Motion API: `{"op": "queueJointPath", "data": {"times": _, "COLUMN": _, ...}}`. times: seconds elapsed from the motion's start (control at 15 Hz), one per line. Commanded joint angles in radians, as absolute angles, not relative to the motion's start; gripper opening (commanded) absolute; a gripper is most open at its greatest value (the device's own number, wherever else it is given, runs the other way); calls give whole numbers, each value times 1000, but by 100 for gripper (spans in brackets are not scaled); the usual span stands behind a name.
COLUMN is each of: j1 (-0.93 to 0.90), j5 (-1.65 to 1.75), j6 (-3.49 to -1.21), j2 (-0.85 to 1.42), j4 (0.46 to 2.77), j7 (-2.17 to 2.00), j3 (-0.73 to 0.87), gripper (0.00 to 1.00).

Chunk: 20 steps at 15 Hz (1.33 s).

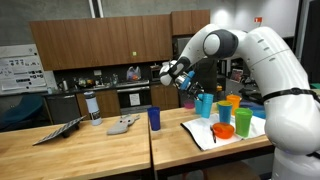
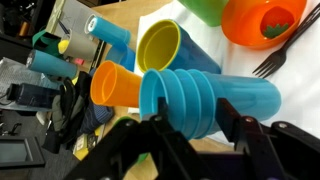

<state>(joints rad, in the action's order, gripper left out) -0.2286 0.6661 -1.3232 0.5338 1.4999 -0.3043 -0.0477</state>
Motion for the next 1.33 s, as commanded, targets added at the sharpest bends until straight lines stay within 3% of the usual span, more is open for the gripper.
{"op": "queueJointPath", "data": {"times": 0.0, "j1": -265, "j5": 699, "j6": -1285, "j2": 556, "j4": 1424, "j7": -288, "j3": -49, "gripper": 27}}
{"op": "queueJointPath", "data": {"times": 1.27, "j1": -324, "j5": 780, "j6": -1205, "j2": 638, "j4": 1363, "j7": -310, "j3": -49, "gripper": 27}}
